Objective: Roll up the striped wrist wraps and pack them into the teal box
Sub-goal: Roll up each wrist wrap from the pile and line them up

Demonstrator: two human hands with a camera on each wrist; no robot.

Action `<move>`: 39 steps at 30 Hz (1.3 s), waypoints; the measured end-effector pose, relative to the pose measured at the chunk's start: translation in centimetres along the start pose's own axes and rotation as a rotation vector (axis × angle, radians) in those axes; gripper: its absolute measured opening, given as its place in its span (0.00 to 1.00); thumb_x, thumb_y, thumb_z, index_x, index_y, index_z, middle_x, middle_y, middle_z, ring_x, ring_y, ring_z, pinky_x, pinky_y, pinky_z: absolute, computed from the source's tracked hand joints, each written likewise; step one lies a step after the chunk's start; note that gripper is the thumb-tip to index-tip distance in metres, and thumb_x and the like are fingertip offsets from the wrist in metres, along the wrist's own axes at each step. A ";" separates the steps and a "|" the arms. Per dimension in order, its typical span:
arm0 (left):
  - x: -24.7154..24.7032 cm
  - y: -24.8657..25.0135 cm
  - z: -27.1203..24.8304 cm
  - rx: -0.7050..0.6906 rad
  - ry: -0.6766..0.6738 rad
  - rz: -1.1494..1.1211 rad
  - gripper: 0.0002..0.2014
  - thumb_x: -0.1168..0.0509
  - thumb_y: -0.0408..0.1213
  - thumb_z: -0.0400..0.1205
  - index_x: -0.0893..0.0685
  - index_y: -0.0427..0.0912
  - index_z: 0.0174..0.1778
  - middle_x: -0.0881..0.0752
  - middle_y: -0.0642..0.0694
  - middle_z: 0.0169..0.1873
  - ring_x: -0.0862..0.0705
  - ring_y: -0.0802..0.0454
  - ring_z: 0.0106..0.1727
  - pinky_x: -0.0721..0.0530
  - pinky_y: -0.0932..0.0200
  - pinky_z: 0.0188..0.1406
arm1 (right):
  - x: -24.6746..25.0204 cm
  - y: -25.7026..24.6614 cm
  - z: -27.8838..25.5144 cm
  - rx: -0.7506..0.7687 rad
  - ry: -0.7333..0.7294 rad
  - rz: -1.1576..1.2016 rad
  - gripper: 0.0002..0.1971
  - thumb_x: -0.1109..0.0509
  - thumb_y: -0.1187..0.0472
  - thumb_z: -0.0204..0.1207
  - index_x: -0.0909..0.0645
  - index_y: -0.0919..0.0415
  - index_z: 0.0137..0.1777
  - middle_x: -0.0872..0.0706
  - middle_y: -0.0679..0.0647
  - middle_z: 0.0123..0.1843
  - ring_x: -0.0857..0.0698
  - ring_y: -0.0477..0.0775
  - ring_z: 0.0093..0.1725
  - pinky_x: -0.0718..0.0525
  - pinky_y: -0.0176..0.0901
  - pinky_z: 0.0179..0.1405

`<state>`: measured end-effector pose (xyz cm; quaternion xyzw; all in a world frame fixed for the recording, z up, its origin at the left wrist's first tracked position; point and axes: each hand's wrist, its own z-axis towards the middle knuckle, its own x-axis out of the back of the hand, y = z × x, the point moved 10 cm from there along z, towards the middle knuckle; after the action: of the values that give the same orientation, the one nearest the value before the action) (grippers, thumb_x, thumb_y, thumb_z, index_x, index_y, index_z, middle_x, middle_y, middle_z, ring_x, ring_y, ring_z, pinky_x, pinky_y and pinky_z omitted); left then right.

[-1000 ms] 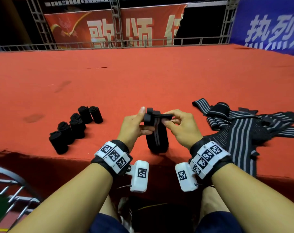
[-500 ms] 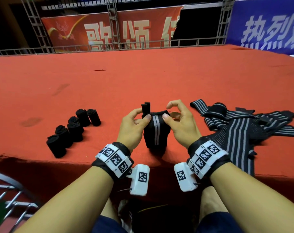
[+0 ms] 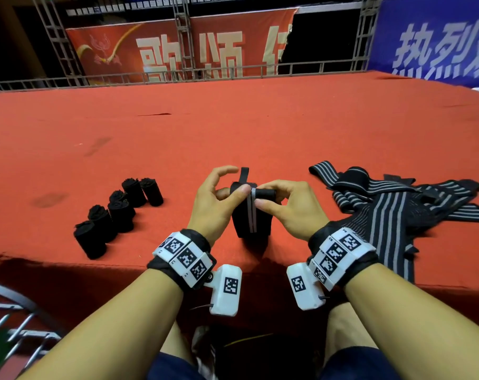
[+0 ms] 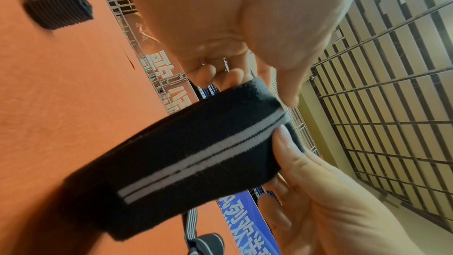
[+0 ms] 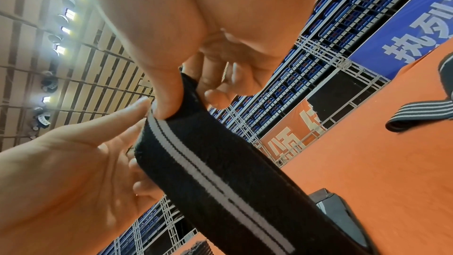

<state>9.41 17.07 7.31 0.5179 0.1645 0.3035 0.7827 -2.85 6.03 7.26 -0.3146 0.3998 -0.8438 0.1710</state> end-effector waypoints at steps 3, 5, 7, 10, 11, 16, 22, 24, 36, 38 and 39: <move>-0.3 -0.1 0.0 -0.024 -0.059 0.092 0.13 0.22 0.34 0.77 0.13 0.47 0.57 0.10 0.47 0.42 0.17 0.56 0.41 0.20 0.61 0.46 | 0.1 0.4 0.3 0.005 -0.005 0.021 0.06 0.21 0.59 0.76 0.09 0.54 0.52 0.07 0.46 0.44 0.12 0.44 0.44 0.17 0.42 0.51; 0.0 -0.7 0.1 -0.033 -0.052 0.188 0.12 0.21 0.40 0.74 0.12 0.54 0.52 0.16 0.48 0.44 0.25 0.54 0.38 0.24 0.61 0.42 | 0.0 0.4 0.4 0.016 -0.021 0.046 0.04 0.23 0.60 0.78 0.10 0.56 0.52 0.09 0.48 0.43 0.16 0.41 0.42 0.19 0.39 0.49; 0.4 -1.2 0.4 -0.022 -0.021 0.246 0.10 0.21 0.39 0.75 0.12 0.57 0.47 0.20 0.49 0.48 0.26 0.51 0.40 0.25 0.64 0.45 | -0.4 0.6 0.4 0.011 -0.050 0.068 0.05 0.24 0.59 0.80 0.11 0.59 0.51 0.12 0.48 0.41 0.19 0.41 0.41 0.21 0.39 0.49; 0.1 -1.5 0.7 -0.014 -0.054 0.274 0.05 0.24 0.35 0.79 0.12 0.49 0.45 0.15 0.51 0.43 0.20 0.55 0.44 0.26 0.68 0.46 | -0.9 1.3 0.5 -0.014 -0.067 0.064 0.08 0.27 0.53 0.79 0.12 0.57 0.50 0.12 0.51 0.44 0.18 0.46 0.45 0.19 0.55 0.55; -0.1 -1.7 0.8 0.006 -0.072 0.244 0.02 0.25 0.34 0.80 0.11 0.44 0.45 0.14 0.51 0.39 0.19 0.56 0.43 0.24 0.67 0.46 | -0.9 1.4 0.6 -0.019 -0.067 0.054 0.08 0.26 0.53 0.79 0.13 0.57 0.51 0.12 0.51 0.46 0.17 0.48 0.47 0.18 0.57 0.56; -0.3 -2.7 1.1 0.078 -0.088 0.125 0.06 0.27 0.33 0.83 0.09 0.37 0.53 0.08 0.41 0.44 0.14 0.56 0.44 0.18 0.62 0.47 | -0.9 0.8 0.6 0.042 -0.130 0.042 0.26 0.21 0.69 0.71 0.20 0.51 0.67 0.17 0.48 0.55 0.17 0.42 0.48 0.24 0.27 0.41; -0.3 -3.8 1.3 0.125 -0.069 0.049 0.04 0.28 0.33 0.83 0.15 0.37 0.51 0.13 0.47 0.32 0.19 0.58 0.32 0.21 0.65 0.34 | -0.9 1.7 0.7 0.119 -0.080 -0.176 0.19 0.19 0.62 0.70 0.13 0.50 0.61 0.12 0.48 0.51 0.18 0.38 0.48 0.29 0.23 0.47; -0.3 -4.1 1.2 0.131 -0.069 0.046 0.04 0.27 0.34 0.82 0.14 0.38 0.47 0.14 0.51 0.30 0.19 0.59 0.32 0.22 0.64 0.35 | -1.1 2.0 0.7 0.117 -0.086 -0.167 0.15 0.22 0.59 0.73 0.13 0.51 0.59 0.10 0.46 0.50 0.16 0.46 0.47 0.24 0.30 0.49; -0.6 -5.3 0.8 0.101 -0.149 0.160 0.16 0.20 0.29 0.74 0.11 0.48 0.54 0.09 0.42 0.48 0.14 0.49 0.46 0.13 0.46 0.53 | -2.7 4.4 0.4 -0.082 -0.201 -0.061 0.10 0.36 0.56 0.88 0.21 0.45 0.44 0.16 0.40 0.37 0.17 0.43 0.38 0.19 0.48 0.43; -0.6 -5.7 0.9 0.100 -0.150 0.168 0.11 0.21 0.31 0.76 0.10 0.44 0.53 0.08 0.44 0.43 0.14 0.52 0.44 0.16 0.47 0.54 | -2.9 5.0 0.4 -0.088 -0.202 -0.040 0.10 0.35 0.55 0.88 0.19 0.48 0.45 0.15 0.41 0.38 0.17 0.46 0.39 0.17 0.57 0.47; -0.6 -6.1 0.8 0.117 -0.149 0.166 0.10 0.21 0.31 0.76 0.10 0.42 0.52 0.08 0.46 0.41 0.15 0.53 0.43 0.17 0.47 0.53 | -2.9 5.5 0.4 -0.097 -0.194 -0.027 0.06 0.34 0.54 0.87 0.17 0.51 0.49 0.14 0.42 0.41 0.17 0.46 0.41 0.16 0.58 0.49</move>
<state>11.32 14.41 2.06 0.5957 0.0796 0.3179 0.7333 -0.23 3.91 2.03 -0.4082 0.4175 -0.7911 0.1824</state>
